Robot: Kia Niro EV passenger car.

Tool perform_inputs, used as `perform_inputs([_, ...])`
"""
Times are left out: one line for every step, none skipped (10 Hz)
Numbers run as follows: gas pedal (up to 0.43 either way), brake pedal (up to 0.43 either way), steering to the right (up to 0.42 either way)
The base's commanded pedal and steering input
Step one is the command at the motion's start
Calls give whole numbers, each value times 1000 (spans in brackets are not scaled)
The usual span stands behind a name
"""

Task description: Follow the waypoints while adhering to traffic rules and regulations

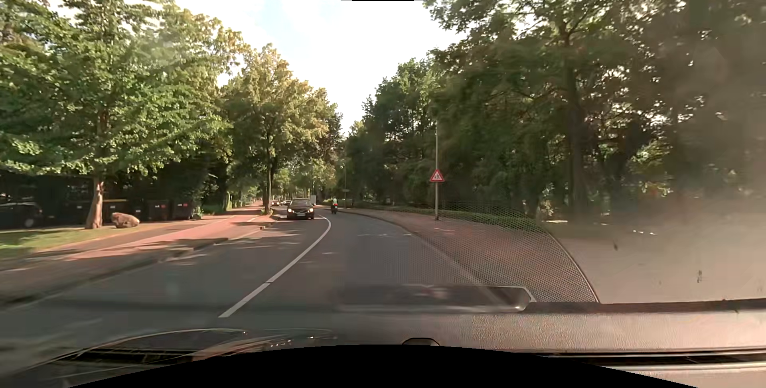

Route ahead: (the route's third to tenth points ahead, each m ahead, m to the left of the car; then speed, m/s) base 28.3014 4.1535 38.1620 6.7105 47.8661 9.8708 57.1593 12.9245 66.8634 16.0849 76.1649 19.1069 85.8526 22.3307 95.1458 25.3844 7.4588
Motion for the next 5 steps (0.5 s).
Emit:
perform_inputs([150, 0, -33])
perform_inputs([150, 0, -31])
perform_inputs([150, 0, -33])
perform_inputs([150, 0, -33])
perform_inputs([150, 0, -32])
